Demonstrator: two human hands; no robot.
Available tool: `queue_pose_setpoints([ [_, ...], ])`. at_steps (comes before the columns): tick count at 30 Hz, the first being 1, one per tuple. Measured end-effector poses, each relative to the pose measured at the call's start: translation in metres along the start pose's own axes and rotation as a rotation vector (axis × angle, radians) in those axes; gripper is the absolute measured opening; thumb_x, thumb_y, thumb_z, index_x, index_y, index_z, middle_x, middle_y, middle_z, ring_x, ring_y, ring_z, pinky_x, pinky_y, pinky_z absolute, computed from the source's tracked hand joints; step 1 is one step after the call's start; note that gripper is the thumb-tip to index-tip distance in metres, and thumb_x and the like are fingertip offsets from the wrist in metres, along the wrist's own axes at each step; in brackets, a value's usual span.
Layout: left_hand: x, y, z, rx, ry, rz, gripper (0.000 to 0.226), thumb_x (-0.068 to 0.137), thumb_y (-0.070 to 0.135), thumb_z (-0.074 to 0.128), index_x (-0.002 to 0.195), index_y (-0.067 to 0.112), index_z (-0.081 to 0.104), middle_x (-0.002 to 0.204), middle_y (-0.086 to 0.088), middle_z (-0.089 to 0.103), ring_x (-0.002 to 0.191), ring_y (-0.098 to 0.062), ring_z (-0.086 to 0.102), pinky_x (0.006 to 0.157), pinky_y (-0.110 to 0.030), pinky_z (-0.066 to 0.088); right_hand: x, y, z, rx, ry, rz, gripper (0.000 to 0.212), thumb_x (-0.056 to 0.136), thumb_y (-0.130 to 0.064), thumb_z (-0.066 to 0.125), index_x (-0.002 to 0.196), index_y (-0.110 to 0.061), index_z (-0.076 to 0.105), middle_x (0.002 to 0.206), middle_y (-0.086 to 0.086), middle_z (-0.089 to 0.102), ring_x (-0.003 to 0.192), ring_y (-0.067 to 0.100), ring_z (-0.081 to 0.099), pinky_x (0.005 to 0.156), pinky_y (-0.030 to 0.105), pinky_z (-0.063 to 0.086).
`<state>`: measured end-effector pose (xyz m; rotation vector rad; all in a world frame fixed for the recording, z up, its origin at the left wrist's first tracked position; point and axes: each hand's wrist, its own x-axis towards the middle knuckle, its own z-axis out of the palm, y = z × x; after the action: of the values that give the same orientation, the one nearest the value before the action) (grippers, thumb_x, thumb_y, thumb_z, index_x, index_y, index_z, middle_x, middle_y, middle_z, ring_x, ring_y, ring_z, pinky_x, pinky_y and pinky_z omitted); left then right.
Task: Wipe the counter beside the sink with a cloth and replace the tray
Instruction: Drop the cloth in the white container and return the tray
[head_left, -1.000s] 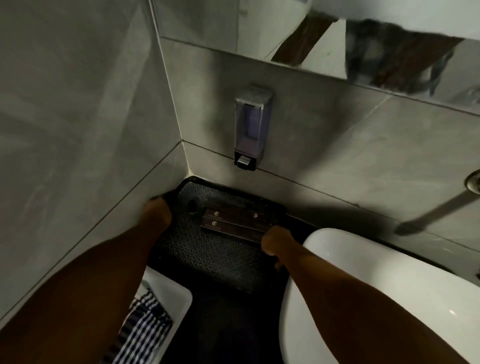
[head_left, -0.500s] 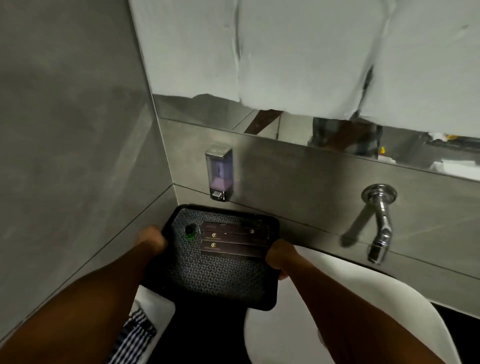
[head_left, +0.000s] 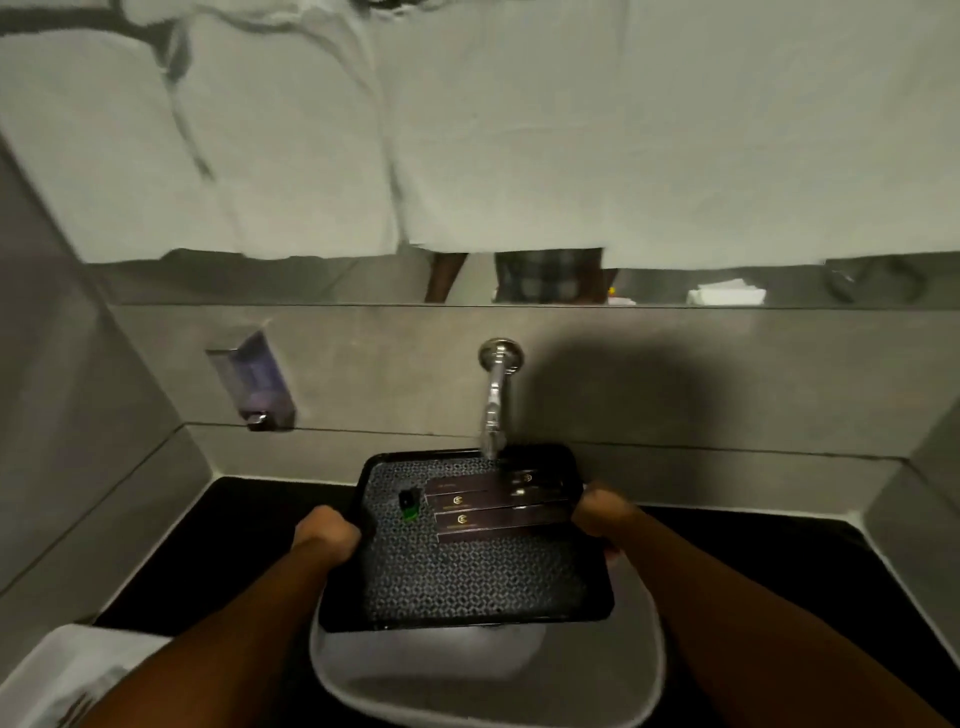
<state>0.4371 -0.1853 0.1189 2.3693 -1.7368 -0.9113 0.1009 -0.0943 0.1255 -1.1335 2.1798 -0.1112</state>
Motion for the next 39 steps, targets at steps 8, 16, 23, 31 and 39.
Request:
queue_pose_setpoints([
  [8,-0.088,0.125,0.119,-0.051,-0.158,0.228,0.038,0.079,0.021,0.066,0.107,-0.004,0.064,0.113,-0.019,0.067,0.102,-0.033,0.064,0.076,-0.030,0.047,-0.015,0.190,-0.081,-0.024,0.088,0.175,0.042,0.101,-0.022,0.046,0.137,-0.002,0.050,0.138,0.017,0.054,0.122,0.032,0.058,0.093,0.032,0.053],
  [16,-0.145,0.240,0.214,0.061,-0.253,0.366,0.047,0.084,0.025,0.066,0.124,0.002,0.058,0.128,-0.017,0.062,0.117,-0.032,0.060,0.095,-0.034,0.049,-0.026,0.328,-0.131,0.108,0.252,0.364,0.036,0.096,-0.012,0.054,0.130,0.001,0.055,0.137,0.021,0.055,0.124,0.033,0.056,0.102,0.036,0.046],
  [23,-0.156,0.292,0.270,0.301,-0.244,0.645,0.033,0.088,0.023,0.060,0.116,0.005,0.064,0.119,-0.017,0.067,0.112,-0.035,0.063,0.095,-0.039,0.053,-0.016,0.388,-0.115,0.182,0.408,0.361,0.036,0.100,-0.023,0.048,0.134,-0.014,0.054,0.132,0.020,0.060,0.118,0.036,0.060,0.101,0.042,0.050],
  [31,-0.158,0.275,0.332,0.488,-0.403,0.611,0.031,0.089,0.018,0.054,0.110,-0.002,0.066,0.116,-0.019,0.068,0.104,-0.037,0.068,0.081,-0.035,0.056,0.005,0.425,-0.094,0.061,0.349,0.516,0.038,0.101,-0.018,0.045,0.137,-0.010,0.053,0.139,0.018,0.053,0.127,0.034,0.054,0.106,0.042,0.046],
  [39,-0.157,0.240,0.384,0.648,-0.373,0.587,0.036,0.099,0.015,0.039,0.123,-0.001,0.061,0.132,-0.017,0.059,0.125,-0.033,0.054,0.102,-0.036,0.044,0.038,0.438,-0.055,0.005,0.373,0.487,0.027,0.097,-0.006,0.046,0.113,0.008,0.062,0.123,0.025,0.061,0.115,0.039,0.060,0.094,0.042,0.049],
])
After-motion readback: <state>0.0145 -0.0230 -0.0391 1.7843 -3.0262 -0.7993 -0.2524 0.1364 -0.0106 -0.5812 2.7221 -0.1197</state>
